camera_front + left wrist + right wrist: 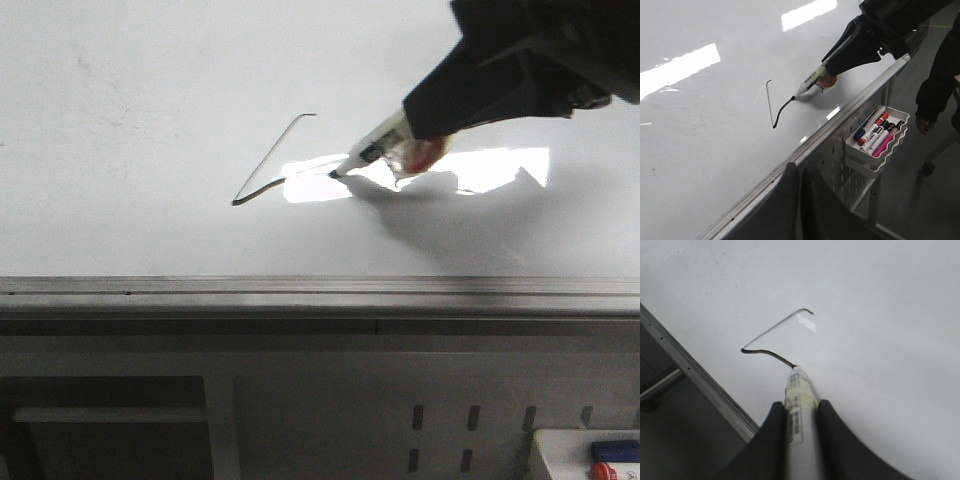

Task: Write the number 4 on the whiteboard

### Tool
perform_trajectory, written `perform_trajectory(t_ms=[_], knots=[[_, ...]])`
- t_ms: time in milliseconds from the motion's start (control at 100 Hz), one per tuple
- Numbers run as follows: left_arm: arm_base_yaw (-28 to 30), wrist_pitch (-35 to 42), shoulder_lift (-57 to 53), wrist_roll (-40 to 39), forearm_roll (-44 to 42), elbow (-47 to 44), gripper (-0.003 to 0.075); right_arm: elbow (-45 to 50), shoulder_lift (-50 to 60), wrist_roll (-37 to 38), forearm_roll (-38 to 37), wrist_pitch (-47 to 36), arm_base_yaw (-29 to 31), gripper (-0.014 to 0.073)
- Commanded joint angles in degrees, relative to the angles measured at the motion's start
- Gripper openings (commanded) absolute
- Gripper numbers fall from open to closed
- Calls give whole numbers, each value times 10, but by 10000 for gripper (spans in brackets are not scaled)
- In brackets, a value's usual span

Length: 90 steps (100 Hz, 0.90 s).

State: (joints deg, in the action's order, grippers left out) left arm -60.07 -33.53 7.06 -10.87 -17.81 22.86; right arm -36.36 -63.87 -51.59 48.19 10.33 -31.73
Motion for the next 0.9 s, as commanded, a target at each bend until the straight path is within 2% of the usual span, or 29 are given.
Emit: perform_trajectory(t_ms=[0,190,400,580,890], knots=[[-4,44,7,-6,-1,14,-20,9,16,-3,-6,-57,35,-52],[-4,44,7,-6,-4,14,-20,8,21,-3,-6,-49,50,-53],[-4,44,7,-6,-4,14,-20,-36,68,-3,23,35,14,-53],[-4,48,7,-6,-8,14,-20,-69,79,-3,15,3,-30,-53],[-4,58,7,-6,-14,14,-20,-77,7,-4,14,-42,-31,-53]])
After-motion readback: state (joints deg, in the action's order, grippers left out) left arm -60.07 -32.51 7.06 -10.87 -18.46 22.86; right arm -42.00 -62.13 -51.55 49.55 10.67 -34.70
